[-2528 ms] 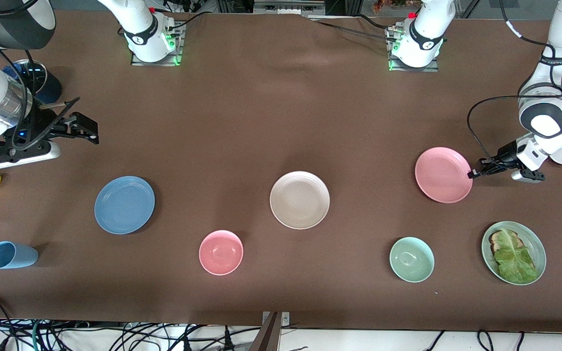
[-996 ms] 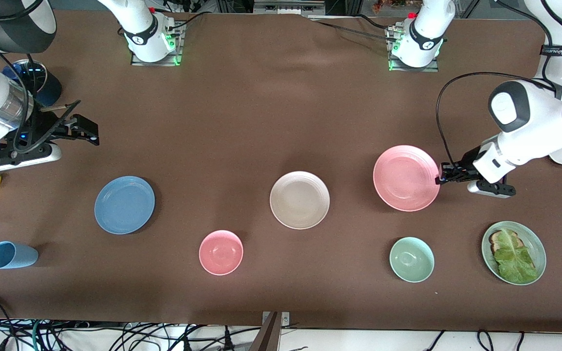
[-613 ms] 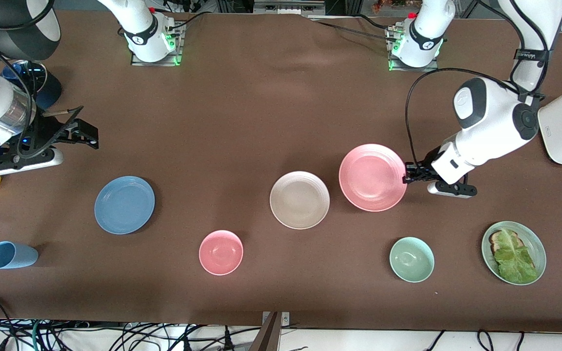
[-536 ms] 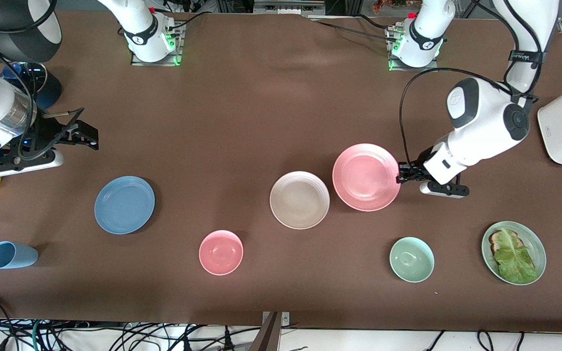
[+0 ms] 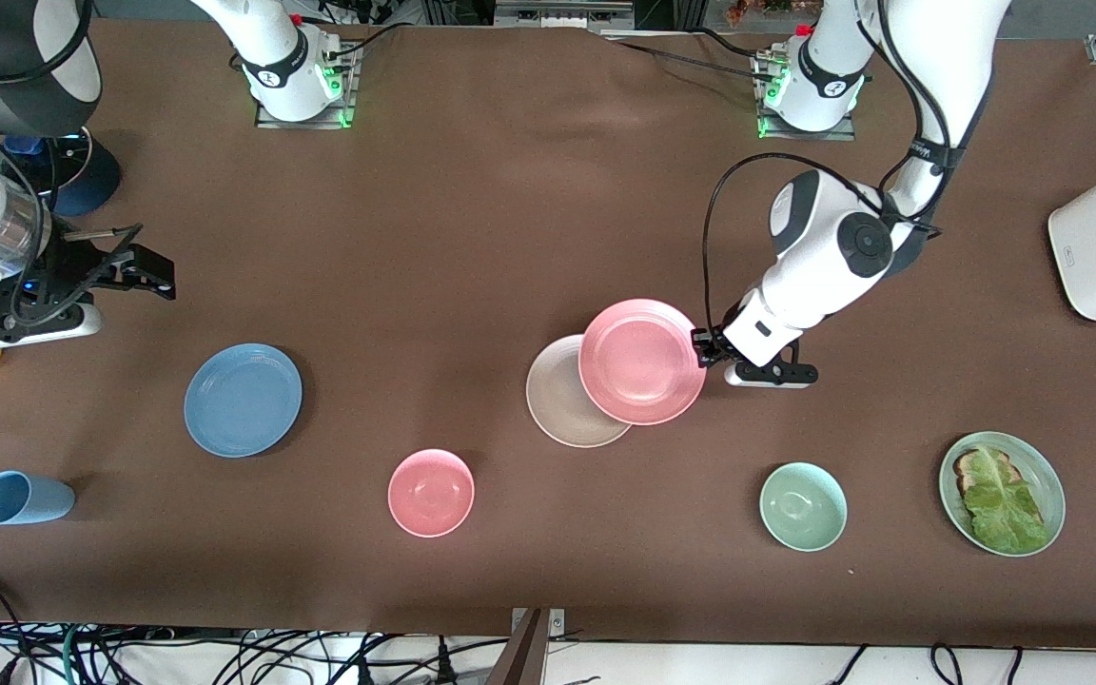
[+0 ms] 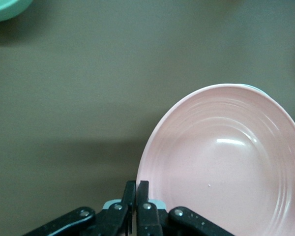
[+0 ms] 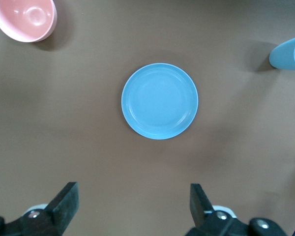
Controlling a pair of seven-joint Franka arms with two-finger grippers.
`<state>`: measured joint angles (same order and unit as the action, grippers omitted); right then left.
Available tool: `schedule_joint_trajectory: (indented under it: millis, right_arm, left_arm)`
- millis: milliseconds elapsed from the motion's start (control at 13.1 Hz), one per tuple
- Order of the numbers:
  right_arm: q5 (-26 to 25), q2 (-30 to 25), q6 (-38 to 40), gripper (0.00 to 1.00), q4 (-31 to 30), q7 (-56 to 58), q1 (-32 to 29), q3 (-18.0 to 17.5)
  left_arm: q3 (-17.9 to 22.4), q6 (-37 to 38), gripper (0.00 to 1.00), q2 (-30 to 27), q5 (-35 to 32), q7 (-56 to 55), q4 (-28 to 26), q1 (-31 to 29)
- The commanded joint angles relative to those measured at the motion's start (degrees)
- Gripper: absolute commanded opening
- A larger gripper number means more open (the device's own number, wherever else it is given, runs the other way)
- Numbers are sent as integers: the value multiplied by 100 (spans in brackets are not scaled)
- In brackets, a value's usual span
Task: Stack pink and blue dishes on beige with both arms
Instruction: 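Lower the pink plate onto the beige plate with the left gripper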
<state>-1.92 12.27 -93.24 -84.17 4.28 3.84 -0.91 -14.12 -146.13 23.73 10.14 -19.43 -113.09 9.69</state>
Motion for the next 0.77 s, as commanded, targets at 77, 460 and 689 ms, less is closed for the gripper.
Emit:
schedule_joint_trajectory:
  millis: [77,460,689]
  right_arm:
    - [60,292,-71,100,76,29,-76,-32]
    - [16,714,-449,100,67,72,-215,-32]
    - [-115,1153,-939,100,58,817,-461,-23]
  left_arm:
    - [146,-39,0,465,-802,-1428,595,585]
    - [365,-56,0,1089,-1442,-2510,1201,1104]
    - [410,-117,0,1265,-1663,-2846,1263,1237]
